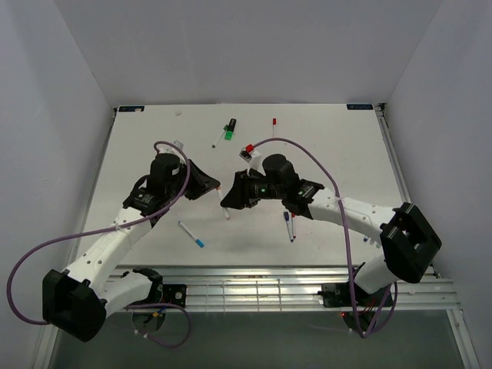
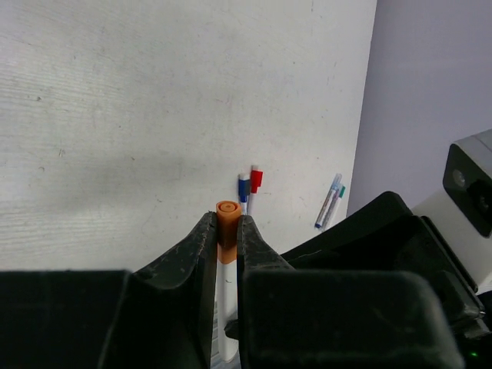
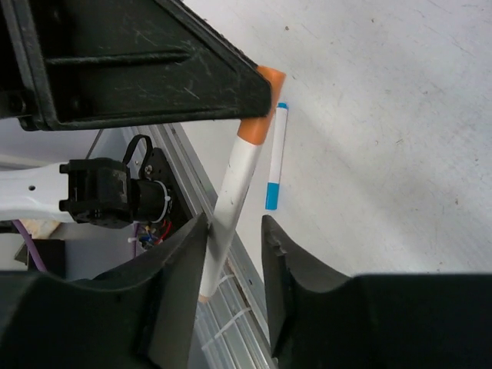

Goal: Open the pen caps

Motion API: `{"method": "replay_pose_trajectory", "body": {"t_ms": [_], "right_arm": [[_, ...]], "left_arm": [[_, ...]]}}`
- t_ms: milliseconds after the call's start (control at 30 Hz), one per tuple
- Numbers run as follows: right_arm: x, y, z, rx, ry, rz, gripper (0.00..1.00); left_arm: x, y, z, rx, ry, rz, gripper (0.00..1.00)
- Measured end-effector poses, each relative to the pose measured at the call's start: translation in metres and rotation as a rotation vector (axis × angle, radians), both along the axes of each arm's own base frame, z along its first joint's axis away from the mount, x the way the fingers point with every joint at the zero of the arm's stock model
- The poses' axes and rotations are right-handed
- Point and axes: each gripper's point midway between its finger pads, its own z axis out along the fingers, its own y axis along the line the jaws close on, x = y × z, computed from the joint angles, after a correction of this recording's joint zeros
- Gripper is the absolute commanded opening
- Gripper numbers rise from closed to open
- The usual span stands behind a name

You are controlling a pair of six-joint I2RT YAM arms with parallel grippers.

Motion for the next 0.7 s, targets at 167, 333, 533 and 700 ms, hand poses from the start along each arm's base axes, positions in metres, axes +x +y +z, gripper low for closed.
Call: {"method": "replay_pose_trajectory", "body": {"t_ms": [167,333,533,700], "right_arm": [[0.003,0.003,-0.016,-0.026,0.021,-0.010,0.35],[0.002,0.007,-0.038,-0.067,0.054,-0.002,0.33],[-0.002,0.013,-0.042,-0.083,0.049,0.025,0.08],[-0.001,0.013,-0.043,-0.104,0.044,0.031,0.08]], "left_arm": [[0.004,0.008,0.001,0.035,0.017,0.073,0.00],[0.003,0.013,-0.005,0.066,0.045,0.116,0.00],[0.005,0.013,-0.012,0.103,0.066,0.138,0.00],[0.007,0.013,-0.013,0.124,0.056,0.141,0.00]]}}
